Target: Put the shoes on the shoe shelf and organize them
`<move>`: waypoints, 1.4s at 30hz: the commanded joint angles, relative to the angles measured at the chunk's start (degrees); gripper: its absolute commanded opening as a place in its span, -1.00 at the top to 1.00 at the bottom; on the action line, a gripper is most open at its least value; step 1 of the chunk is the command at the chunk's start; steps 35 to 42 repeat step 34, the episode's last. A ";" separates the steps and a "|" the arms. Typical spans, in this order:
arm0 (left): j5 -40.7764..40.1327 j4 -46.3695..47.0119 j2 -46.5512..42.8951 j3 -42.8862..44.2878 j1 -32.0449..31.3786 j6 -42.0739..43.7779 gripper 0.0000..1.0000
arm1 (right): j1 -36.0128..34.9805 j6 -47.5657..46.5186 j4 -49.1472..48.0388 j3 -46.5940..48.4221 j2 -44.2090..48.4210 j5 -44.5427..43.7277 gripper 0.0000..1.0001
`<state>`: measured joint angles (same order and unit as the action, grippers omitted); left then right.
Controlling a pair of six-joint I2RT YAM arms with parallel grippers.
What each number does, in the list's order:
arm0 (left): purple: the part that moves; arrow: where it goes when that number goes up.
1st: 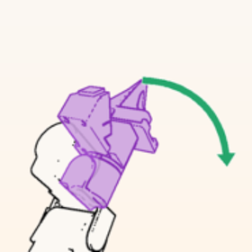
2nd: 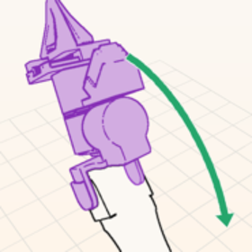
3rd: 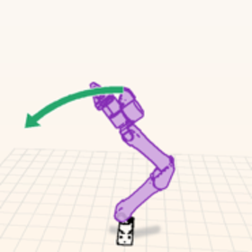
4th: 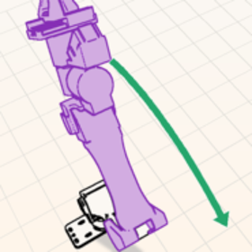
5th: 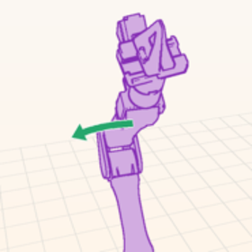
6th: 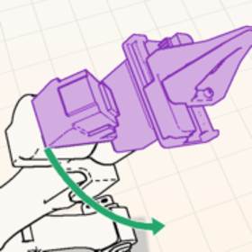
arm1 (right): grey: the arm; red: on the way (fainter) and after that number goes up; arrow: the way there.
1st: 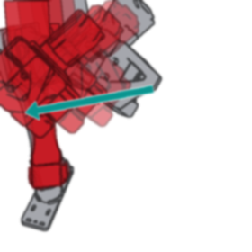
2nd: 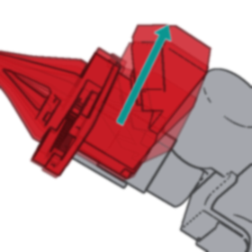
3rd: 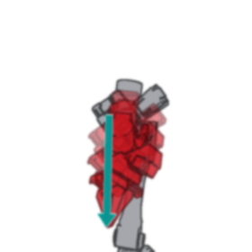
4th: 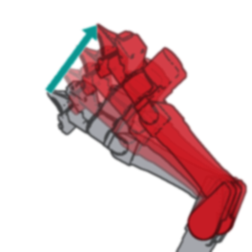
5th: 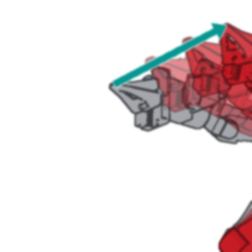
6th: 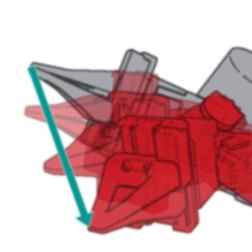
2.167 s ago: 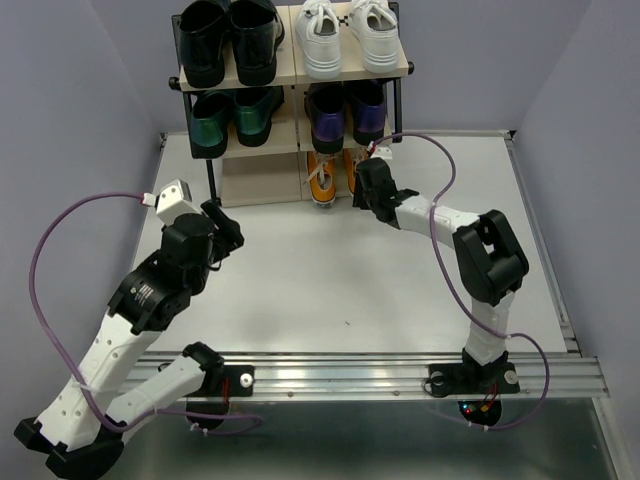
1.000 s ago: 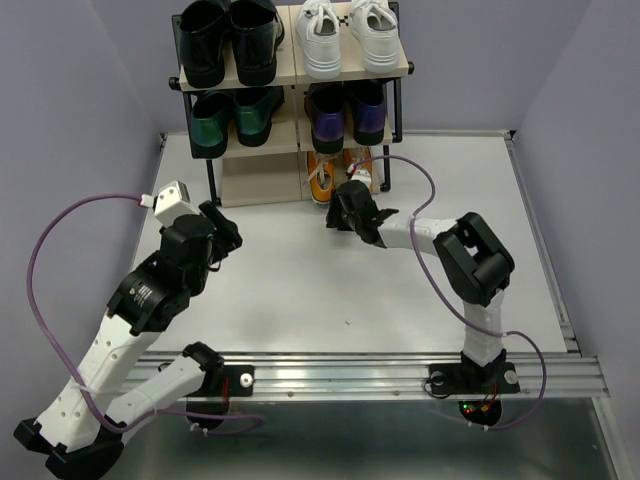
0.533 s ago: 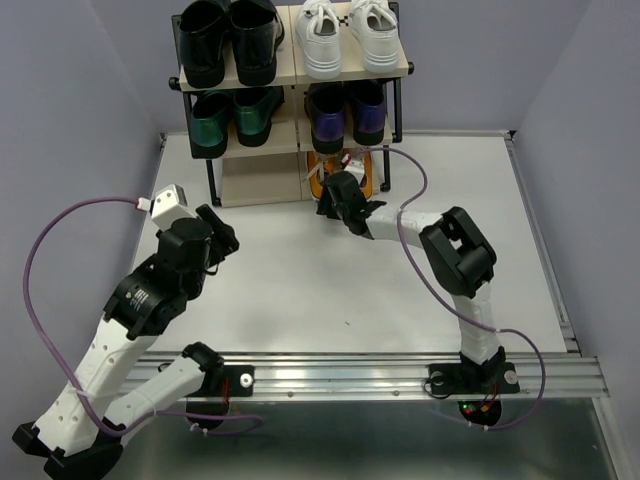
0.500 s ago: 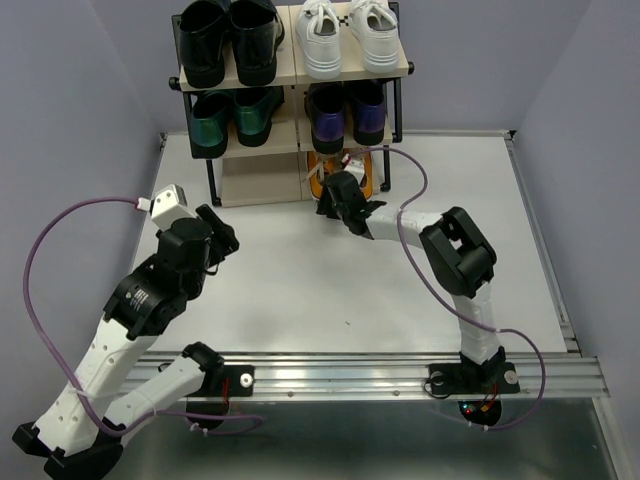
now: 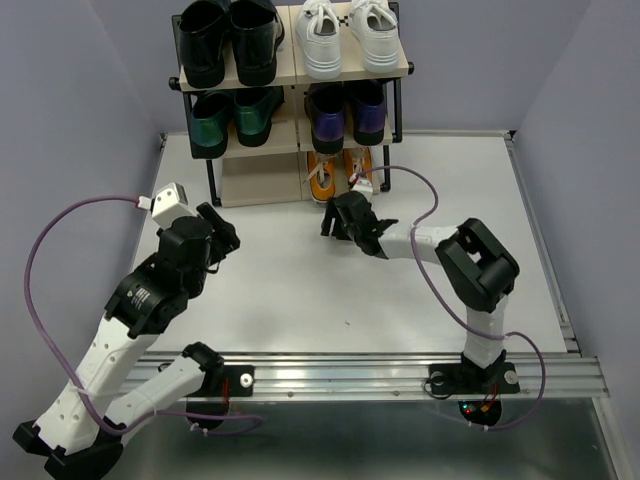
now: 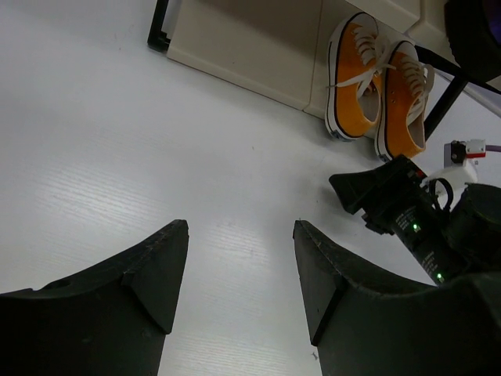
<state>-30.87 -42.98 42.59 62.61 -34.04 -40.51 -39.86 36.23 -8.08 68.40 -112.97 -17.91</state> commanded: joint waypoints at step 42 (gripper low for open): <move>2.04 8.97 4.34 0.93 0.29 2.46 -0.34 | -5.23 19.76 55.89 -24.19 66.38 -35.18 -1.00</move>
